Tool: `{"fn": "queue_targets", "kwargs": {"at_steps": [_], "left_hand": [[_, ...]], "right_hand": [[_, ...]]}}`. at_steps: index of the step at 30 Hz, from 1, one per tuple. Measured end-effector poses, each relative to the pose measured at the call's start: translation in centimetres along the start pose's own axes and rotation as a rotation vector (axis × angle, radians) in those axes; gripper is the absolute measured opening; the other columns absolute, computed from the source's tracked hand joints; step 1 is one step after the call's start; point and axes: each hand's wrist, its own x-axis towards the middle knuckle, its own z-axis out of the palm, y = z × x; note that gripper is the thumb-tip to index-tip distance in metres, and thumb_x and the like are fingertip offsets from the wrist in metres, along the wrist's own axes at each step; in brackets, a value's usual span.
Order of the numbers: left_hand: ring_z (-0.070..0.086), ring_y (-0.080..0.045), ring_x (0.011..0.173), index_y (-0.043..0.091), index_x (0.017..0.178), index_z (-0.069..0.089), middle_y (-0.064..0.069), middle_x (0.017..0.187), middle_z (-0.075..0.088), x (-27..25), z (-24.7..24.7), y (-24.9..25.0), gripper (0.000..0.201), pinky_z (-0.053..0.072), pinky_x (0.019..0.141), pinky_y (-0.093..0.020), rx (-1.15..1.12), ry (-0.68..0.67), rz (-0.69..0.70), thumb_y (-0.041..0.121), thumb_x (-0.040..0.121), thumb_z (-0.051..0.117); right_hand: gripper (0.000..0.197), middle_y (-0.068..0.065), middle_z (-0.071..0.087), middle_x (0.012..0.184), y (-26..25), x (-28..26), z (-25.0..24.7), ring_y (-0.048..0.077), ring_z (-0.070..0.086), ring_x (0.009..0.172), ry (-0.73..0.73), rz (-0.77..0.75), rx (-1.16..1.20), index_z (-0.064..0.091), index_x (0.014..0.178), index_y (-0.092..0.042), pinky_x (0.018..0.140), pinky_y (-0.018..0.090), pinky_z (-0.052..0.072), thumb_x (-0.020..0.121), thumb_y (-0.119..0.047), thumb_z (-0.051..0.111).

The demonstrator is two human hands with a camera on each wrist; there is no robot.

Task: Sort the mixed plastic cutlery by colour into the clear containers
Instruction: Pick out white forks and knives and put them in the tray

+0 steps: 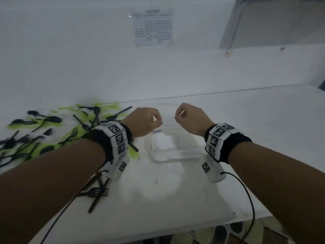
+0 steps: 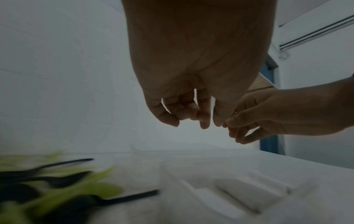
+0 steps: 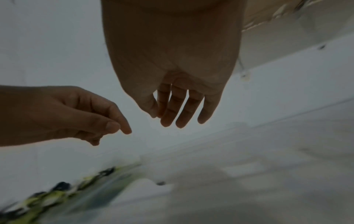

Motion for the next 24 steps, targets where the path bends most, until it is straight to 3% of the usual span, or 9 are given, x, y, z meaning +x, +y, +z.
{"fn": "queue_targets", "kwargs": {"at_steps": [2,4,6,8,9,13,15,21,24], "left_hand": [[0.052,-0.003,0.061,0.024,0.097,0.068,0.012,0.067,0.056,-1.7,-2.7,-2.8,0.014,0.034,0.055,-0.021,0.014,0.058,-0.108,0.038,0.094,0.066],[0.059,-0.011,0.072,0.025,0.115,0.063,0.007,0.083,0.063,-3.7,-5.1,-6.0,0.028,0.038,0.060,-0.025,0.023,0.053,-0.206,0.045,0.095,0.065],[0.064,-0.019,0.101,0.025,0.145,0.047,-0.002,0.118,0.067,-5.8,-7.1,-9.0,0.058,0.047,0.078,-0.030,0.058,0.001,-0.286,0.051,0.096,0.063],[0.049,-0.026,0.136,0.023,0.161,0.023,-0.007,0.155,0.046,-7.9,-8.7,-11.7,0.082,0.042,0.104,-0.035,0.119,-0.055,-0.345,0.056,0.096,0.061],[0.042,-0.025,0.143,0.022,0.163,0.016,-0.006,0.162,0.036,-9.0,-9.5,-13.0,0.088,0.038,0.110,-0.036,0.135,-0.076,-0.376,0.059,0.095,0.060],[0.048,-0.026,0.139,0.025,0.163,0.015,-0.007,0.158,0.043,-13.1,-12.0,-18.2,0.090,0.042,0.108,-0.038,0.141,-0.115,-0.479,0.063,0.094,0.058],[0.050,-0.025,0.136,0.025,0.163,0.015,-0.006,0.156,0.045,-15.0,-13.1,-20.9,0.089,0.043,0.109,-0.037,0.130,-0.121,-0.501,0.062,0.094,0.058],[0.052,-0.023,0.131,0.027,0.159,0.028,-0.004,0.150,0.051,-19.6,-16.4,-29.1,0.080,0.044,0.104,-0.034,0.145,-0.129,-0.511,0.060,0.094,0.060],[0.053,-0.025,0.128,0.023,0.156,0.033,-0.007,0.144,0.055,-21.2,-17.6,-32.8,0.075,0.045,0.101,-0.035,0.162,-0.148,-0.517,0.057,0.095,0.060]], "right_hand": [[0.012,-0.006,0.069,0.091,-3.2,1.0,2.2,0.013,0.064,0.083,-0.045,-0.008,0.112,0.058,0.103,-0.025,0.063,0.025,0.045,0.094,-0.031,0.061],[0.023,-0.005,0.067,0.098,-6.4,1.7,4.4,0.013,0.063,0.085,-0.108,-0.023,0.186,0.055,0.114,-0.025,0.062,0.023,0.045,0.095,-0.035,0.062],[0.038,-0.003,0.065,0.109,-9.2,2.3,6.6,0.015,0.064,0.095,-0.193,-0.041,0.216,0.051,0.123,-0.028,0.074,0.029,0.052,0.094,-0.047,0.064],[0.052,0.000,0.063,0.116,-11.8,2.8,9.0,0.020,0.064,0.101,-0.277,-0.037,0.223,0.048,0.128,-0.030,0.090,0.042,0.057,0.090,-0.061,0.064],[0.058,0.001,0.062,0.117,-13.0,2.9,10.3,0.022,0.065,0.101,-0.320,-0.025,0.225,0.046,0.131,-0.029,0.092,0.045,0.058,0.088,-0.065,0.063],[0.078,0.000,0.056,0.132,-17.9,3.1,15.2,0.021,0.058,0.115,-0.432,-0.051,0.117,0.044,0.139,-0.026,0.099,0.045,0.053,0.084,-0.079,0.055],[0.076,0.000,0.054,0.138,-20.4,3.0,17.6,0.021,0.053,0.122,-0.430,-0.097,0.060,0.046,0.139,-0.023,0.101,0.040,0.046,0.088,-0.078,0.051],[0.068,-0.006,0.053,0.133,-26.8,3.4,24.8,0.018,0.052,0.119,-0.464,-0.109,-0.023,0.052,0.135,-0.022,0.089,0.036,0.042,0.091,-0.075,0.050],[0.066,-0.001,0.055,0.140,-28.6,4.0,27.8,0.021,0.053,0.125,-0.456,-0.093,-0.069,0.055,0.135,-0.022,0.100,0.039,0.045,0.093,-0.072,0.051]]}}
